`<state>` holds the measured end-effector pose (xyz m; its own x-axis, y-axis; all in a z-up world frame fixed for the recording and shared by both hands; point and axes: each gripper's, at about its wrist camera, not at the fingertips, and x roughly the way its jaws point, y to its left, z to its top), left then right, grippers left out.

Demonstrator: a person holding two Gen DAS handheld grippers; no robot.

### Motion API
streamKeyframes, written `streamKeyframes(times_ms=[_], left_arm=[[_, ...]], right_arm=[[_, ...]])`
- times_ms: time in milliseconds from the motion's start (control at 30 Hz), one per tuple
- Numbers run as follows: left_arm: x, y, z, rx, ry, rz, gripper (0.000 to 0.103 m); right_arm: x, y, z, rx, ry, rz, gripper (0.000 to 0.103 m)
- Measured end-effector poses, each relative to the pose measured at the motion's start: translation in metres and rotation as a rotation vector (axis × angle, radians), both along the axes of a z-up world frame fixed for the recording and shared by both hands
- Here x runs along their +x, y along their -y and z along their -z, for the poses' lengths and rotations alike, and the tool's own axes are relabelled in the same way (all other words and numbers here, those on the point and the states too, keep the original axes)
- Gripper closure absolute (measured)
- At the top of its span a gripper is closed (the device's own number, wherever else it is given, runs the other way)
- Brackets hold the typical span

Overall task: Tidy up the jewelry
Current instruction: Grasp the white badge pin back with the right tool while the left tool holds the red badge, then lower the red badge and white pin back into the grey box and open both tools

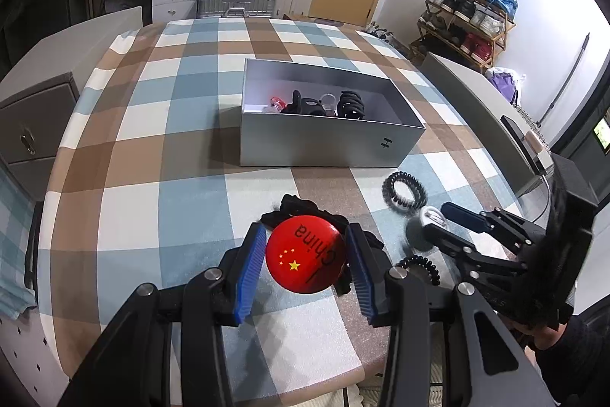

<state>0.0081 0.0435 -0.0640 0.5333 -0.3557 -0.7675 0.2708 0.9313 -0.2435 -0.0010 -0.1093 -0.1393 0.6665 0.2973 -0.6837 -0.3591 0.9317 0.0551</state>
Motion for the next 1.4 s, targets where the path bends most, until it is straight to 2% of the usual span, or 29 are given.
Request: streamKeyframes(times_ms=[233, 433, 833, 1133, 1400], left_arm=[[0.004, 0.004, -0.007, 0.015, 0.022, 0.003, 0.066], [0.009, 0.010, -0.012, 0.039, 0.034, 0.017, 0.066], [0.056, 0.018, -0.026, 0.037, 0.066, 0.008, 0.066], [0.098, 0.044, -0.025, 0.039, 0.066, 0.050, 0.066], [0.121, 0.054, -0.011, 0.017, 0.018, 0.070, 0.066]], right_arm=[[-0.006, 0.022, -0.007, 0.075, 0.025, 0.039, 0.062], [-0.003, 0.026, -0.028, 0.112, 0.077, 0.034, 0.061], [0.048, 0.018, -0.074, 0.204, 0.195, -0.041, 0.061], [0.094, 0.014, -0.080, 0.222, 0.198, -0.074, 0.061], [0.119, 0.009, -0.070, 0.206, 0.175, -0.097, 0.061]])
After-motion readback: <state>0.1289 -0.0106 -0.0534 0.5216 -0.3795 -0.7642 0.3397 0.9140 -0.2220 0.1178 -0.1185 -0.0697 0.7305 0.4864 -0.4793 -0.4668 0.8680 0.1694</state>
